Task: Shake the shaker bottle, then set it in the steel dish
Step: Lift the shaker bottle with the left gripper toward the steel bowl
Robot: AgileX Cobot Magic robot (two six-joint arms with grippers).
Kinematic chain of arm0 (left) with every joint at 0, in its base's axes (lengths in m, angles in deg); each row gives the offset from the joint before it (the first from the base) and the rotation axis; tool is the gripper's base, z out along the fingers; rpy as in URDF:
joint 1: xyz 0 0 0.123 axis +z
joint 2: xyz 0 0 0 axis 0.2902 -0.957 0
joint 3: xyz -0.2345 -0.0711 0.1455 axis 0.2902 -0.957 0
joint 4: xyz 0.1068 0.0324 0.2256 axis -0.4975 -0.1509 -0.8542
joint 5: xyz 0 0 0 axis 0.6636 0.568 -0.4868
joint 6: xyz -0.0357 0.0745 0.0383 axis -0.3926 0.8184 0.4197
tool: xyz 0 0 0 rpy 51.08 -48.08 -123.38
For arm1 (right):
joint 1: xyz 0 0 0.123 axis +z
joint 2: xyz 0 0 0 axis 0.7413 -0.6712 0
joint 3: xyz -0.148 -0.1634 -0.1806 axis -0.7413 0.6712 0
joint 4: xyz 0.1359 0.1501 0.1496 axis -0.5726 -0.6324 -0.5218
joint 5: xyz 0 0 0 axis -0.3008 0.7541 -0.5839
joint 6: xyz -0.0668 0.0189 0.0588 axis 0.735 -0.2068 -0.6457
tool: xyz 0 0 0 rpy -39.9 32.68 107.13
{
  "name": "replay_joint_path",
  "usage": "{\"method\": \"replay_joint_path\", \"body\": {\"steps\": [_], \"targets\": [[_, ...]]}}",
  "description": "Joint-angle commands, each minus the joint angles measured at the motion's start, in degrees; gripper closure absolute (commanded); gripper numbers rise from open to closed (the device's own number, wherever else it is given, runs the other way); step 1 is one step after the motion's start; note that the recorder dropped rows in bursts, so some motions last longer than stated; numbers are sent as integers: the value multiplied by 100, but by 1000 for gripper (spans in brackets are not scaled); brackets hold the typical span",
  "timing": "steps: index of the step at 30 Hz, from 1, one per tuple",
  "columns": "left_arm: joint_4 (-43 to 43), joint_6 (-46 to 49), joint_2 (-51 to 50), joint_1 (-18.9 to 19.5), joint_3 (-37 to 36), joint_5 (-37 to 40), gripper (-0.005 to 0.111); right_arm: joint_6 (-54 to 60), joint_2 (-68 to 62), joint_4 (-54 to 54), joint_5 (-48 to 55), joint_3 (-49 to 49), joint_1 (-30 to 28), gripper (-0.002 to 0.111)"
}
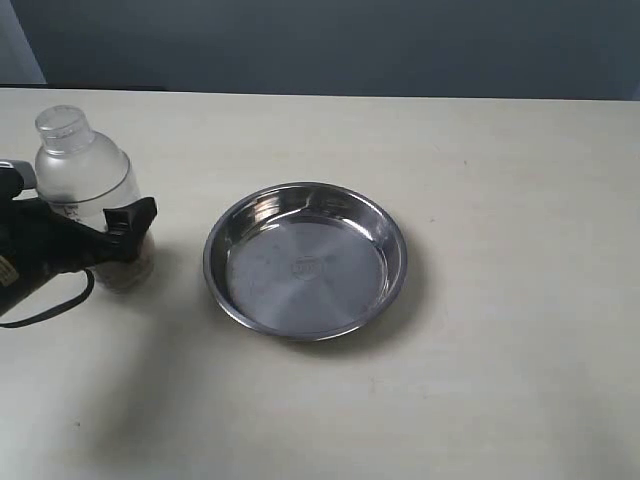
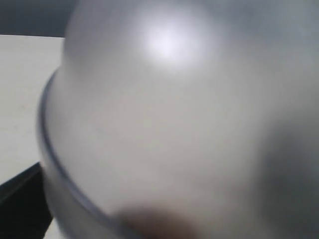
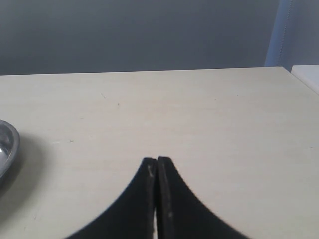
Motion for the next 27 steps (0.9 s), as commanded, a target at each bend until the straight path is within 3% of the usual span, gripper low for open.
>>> {"method": "replay_joint_path", "body": {"steps": [1,5,7,9,13,15,27], "targets": [[42,-200,-28,-11,6,97,2,5,22,-5,-75,7,-20,109],[19,-252,-28,-11,6,226,6,5,22,-5,-75,7,-20,109],[19,-252,-28,-11,6,239,18,5,22,-5,-75,7,-20,109],[19,-252,-28,-11,6,239,38,5,22,-5,-75,7,-20,109],[-261,-252,-28,-11,6,239,89,5,22,-5,-75,7,-20,109],[-548,-252,-28,-11,6,174,107,5,22,-5,-75,7,-20,109],[-959,-283,-28,-11,6,-101,106,5,22,-5,-75,7,-20,109]]}}
